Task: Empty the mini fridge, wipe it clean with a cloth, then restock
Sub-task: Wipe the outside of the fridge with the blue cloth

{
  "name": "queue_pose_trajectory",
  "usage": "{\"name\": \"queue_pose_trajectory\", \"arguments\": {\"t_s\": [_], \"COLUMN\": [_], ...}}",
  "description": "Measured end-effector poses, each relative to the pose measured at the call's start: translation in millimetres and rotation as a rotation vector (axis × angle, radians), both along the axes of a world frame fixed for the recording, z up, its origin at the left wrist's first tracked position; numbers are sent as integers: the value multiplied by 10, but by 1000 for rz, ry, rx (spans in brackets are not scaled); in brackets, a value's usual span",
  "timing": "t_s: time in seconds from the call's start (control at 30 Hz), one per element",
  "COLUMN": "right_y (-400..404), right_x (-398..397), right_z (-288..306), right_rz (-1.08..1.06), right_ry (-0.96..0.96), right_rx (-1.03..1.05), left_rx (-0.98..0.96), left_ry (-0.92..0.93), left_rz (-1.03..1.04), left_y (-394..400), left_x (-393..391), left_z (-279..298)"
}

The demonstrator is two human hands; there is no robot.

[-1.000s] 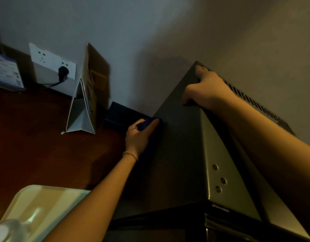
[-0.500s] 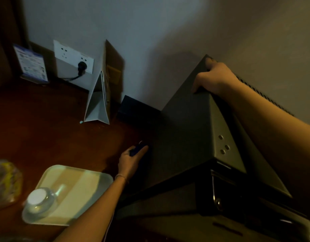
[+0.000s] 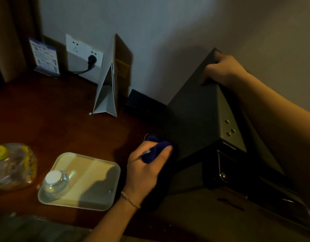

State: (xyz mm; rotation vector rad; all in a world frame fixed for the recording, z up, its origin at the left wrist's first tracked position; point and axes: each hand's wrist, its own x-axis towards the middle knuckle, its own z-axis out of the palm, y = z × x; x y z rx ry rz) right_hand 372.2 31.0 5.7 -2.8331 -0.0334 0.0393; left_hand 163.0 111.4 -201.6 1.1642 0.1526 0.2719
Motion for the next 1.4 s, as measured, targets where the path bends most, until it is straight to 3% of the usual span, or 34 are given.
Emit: {"name": "queue_pose_trajectory", "arguments": {"t_s": [0.23,0.47,0.7,0.87,1.03,1.27,1.4], "right_y": [-40,-82,-98,-101,-93,-127,-153], "right_x": [91,194,255,265,228,350,411], "right_z": [-63,-83,-100,-102,-95,-178,-225], "right_rz": [-10,33,38,31,4,0,5], "right_ry": [-24,-35,-43,-22,-37,-64,-71], "right_rx": [32,24,13,22,20,43,58], "left_rx": [8,-49,-79,15,-13,-165,-133], "left_ry": [-132,-11,268,463,401,333,268], "left_rz": [27,21,-61,-78,-132,-45,-16], "left_y": [-28,-52,-14,-9,23,4,-3], "left_x": [488,1327,1920,1592,934,85,-172], "left_z": [326,135,-716,-1085,-1151,-781,-403]}}
